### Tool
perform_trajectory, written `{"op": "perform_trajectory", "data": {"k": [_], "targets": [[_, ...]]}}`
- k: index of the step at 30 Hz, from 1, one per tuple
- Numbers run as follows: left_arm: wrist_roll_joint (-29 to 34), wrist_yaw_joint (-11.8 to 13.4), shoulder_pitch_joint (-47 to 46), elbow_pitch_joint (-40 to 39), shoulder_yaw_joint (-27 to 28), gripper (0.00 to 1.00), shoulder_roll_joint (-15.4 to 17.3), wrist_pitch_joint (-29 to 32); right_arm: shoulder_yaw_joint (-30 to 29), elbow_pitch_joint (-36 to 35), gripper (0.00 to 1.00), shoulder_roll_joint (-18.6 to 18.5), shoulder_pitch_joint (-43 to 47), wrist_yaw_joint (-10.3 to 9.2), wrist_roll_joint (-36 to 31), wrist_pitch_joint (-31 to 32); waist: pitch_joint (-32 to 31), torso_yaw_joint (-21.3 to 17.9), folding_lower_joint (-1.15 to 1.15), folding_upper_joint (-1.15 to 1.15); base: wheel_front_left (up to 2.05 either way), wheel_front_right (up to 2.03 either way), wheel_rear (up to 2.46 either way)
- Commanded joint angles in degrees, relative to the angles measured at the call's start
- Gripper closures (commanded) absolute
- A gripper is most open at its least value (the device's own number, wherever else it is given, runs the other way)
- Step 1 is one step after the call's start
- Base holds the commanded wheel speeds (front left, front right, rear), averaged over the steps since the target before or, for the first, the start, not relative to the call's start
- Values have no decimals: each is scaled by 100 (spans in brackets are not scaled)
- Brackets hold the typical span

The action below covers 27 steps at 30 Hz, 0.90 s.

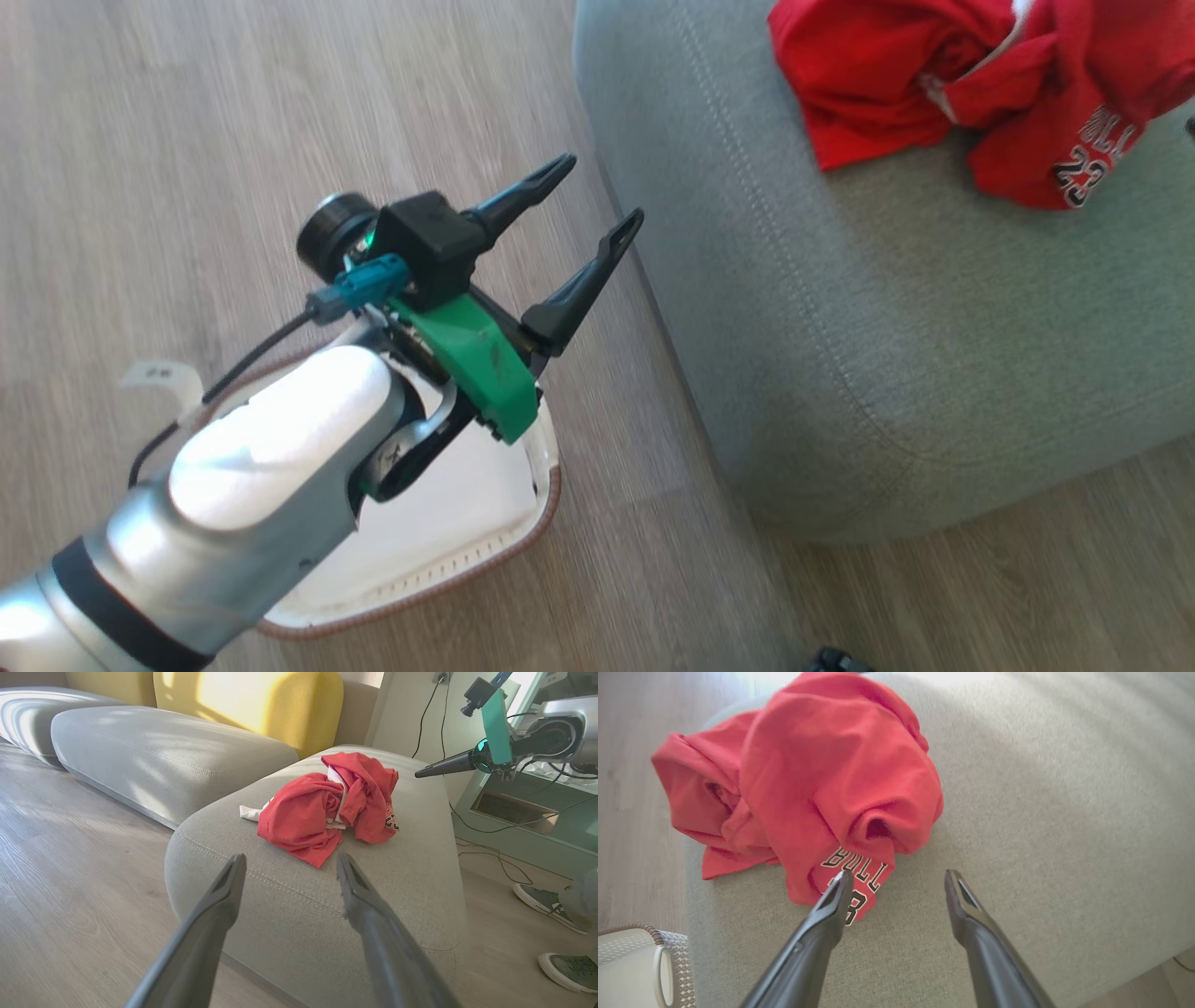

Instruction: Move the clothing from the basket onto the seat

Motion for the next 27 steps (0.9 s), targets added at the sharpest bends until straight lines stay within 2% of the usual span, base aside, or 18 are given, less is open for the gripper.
{"op": "perform_trajectory", "data": {"k": [1,11,17,22,27], "targets": [[-36,38,-85,-117,251,0,95,-83,29,-234,0,-316,126,-1,30,-146,-234,13,0,0,0,0,0],[-257,242,365,-42,380,0,127,-354,-141,-1031,0,-718,646,-1,-93,-1065,-889,323,0,0,0,0,0],[-379,416,634,-43,542,0,213,-498,-616,-1546,0,-836,1133,-1,-363,-1665,-1169,681,0,0,0,0,0],[-460,561,863,-74,690,0,331,-584,-1193,-2101,0,-723,1656,-1,-642,-1986,-1336,1011,0,0,0,0,0],[-531,707,1122,-98,860,0,466,-654,-1816,-2803,0,-360,2323,-1,-1181,-2143,-1501,1305,0,0,0,0,0]]}}
